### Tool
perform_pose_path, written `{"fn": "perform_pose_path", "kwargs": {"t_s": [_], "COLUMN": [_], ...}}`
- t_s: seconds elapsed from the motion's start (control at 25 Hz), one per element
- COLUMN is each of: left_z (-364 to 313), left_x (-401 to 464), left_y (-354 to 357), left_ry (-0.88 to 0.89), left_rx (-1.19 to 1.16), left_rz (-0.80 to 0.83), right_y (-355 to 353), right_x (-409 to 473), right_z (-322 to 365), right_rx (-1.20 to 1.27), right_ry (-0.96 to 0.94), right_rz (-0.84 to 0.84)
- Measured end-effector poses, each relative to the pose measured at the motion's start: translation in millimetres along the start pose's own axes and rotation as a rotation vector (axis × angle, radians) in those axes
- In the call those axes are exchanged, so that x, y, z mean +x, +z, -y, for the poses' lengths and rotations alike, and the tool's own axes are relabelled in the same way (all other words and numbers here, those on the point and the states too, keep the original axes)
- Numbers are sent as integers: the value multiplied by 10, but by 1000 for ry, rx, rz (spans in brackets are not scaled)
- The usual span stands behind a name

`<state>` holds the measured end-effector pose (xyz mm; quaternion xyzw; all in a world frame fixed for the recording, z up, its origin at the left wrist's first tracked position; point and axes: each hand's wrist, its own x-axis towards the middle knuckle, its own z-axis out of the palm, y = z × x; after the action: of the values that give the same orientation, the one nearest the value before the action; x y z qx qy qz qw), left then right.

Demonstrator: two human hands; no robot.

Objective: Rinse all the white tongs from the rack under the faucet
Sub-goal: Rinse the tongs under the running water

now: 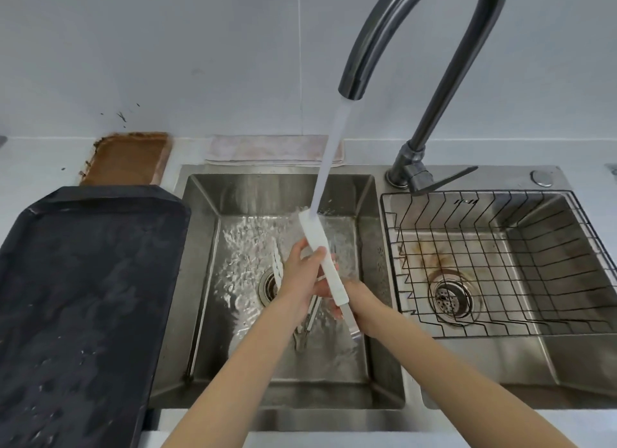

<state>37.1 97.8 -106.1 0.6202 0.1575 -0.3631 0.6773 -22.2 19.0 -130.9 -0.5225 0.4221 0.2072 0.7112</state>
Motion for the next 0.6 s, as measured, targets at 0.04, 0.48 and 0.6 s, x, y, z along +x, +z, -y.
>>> {"fn": "perform_pose_path", "kwargs": {"t_s": [0.04,0.48,0.6], "left_z": [28,114,47], "left_x": [-19,-36,-16], "left_y": [-38,-571,-641], "left_ry": [-14,-20,-11], "left_rx": [-9,-302,-354], "left_rz": [12,-177,-187], "right_y": [-10,227,353], "right_x": [-5,123,171], "right_z": [-29,342,457], "right_rx": [-52,-214,-171], "right_ry": [2,-268,-331], "right_rz": [-28,-107,-80]}}
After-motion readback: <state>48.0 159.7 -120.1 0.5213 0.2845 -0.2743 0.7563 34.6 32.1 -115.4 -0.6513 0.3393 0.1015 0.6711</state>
